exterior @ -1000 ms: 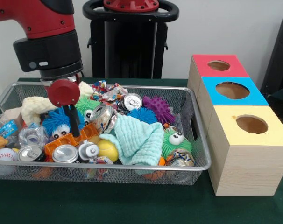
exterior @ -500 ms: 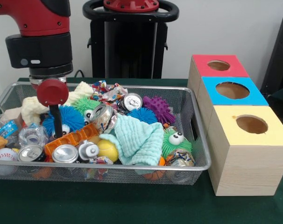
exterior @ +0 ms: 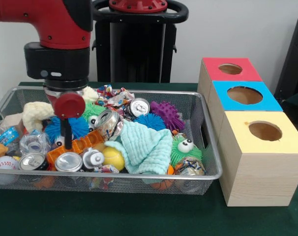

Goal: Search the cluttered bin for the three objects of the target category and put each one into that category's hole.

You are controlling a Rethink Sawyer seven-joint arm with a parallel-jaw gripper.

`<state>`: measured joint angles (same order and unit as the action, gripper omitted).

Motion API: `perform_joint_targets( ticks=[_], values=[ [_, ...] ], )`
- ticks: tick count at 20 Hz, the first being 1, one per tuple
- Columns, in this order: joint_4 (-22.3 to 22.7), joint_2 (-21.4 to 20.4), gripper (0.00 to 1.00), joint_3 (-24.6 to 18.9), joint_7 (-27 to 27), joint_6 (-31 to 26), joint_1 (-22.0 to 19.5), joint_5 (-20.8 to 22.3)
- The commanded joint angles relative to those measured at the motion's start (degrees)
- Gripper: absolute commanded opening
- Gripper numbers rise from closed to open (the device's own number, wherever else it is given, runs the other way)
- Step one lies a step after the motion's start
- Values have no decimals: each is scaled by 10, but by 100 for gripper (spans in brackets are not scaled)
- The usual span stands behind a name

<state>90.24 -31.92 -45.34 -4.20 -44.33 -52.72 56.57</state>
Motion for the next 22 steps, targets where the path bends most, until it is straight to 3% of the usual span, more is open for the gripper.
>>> perform_joint_targets(
  ticks=[1,4,6,9,12,16,22],
  values=[
    [-37,33,100,93,-80,-17,29,45],
    [-78,51,100,107,-29,-25,5,46],
    [-82,50,100,117,-28,-15,11,58],
    [-68,35,100,127,-51,-6,31,59],
    [-76,36,100,124,-16,-10,13,45],
    [-72,35,100,127,-10,-6,12,37],
    [-80,33,100,106,51,-42,-20,-4]
  ],
)
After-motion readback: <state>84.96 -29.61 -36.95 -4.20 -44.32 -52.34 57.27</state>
